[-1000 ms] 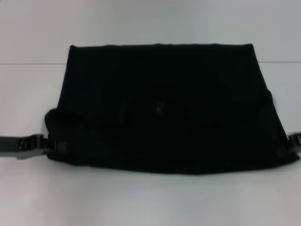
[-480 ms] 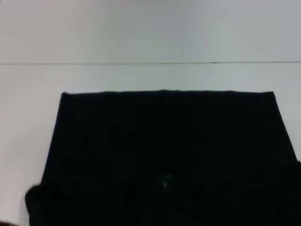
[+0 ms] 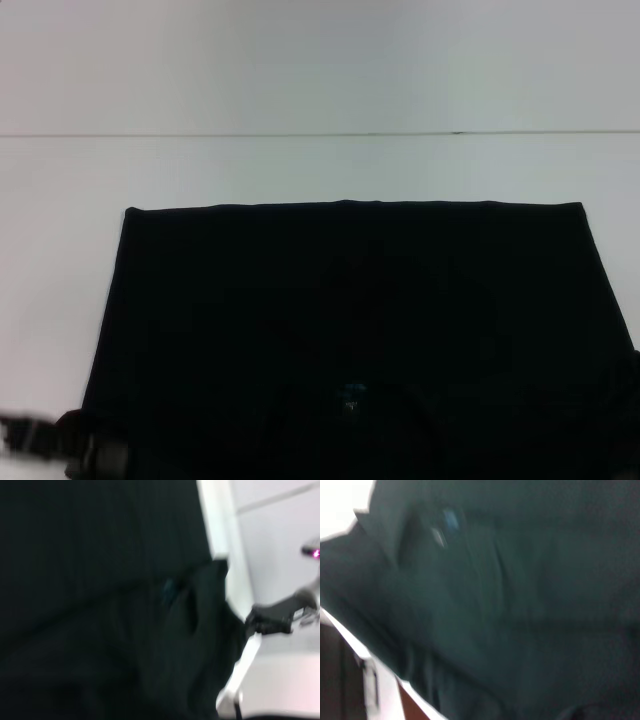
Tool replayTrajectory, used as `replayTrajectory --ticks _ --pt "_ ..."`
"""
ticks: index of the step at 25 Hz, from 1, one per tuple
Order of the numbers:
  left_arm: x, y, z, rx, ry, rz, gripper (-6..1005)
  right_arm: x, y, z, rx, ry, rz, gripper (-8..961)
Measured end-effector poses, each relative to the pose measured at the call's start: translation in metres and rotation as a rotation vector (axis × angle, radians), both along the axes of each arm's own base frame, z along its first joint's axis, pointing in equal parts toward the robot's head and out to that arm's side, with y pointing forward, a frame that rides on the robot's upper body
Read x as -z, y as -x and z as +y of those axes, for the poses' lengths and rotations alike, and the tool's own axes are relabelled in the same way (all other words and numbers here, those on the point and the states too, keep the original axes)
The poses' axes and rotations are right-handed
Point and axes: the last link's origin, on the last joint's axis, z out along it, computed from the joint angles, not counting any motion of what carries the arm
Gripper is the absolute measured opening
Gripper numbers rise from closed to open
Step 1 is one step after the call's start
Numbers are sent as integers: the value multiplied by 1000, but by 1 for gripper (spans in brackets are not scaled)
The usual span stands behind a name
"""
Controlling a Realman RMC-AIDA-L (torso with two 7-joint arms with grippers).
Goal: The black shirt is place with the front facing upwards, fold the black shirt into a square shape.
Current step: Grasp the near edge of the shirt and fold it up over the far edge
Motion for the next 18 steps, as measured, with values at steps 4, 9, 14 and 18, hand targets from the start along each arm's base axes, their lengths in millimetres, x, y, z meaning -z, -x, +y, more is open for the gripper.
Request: replayTrajectory --ticks 4,9,14,18 --pt "-18 -10 28 -21 -144 -41 53 -17 4 15 57 -143 115 42" --pt "-28 -6 68 -130 -355 2 53 -30 2 48 204 -409 216 41" --pt "-25 6 97 -231 -564 21 55 -13 -2 72 293 -598 257 41" --pt "-6 10 114 -284 -755 -17 53 15 -2 86 328 -734 244 41"
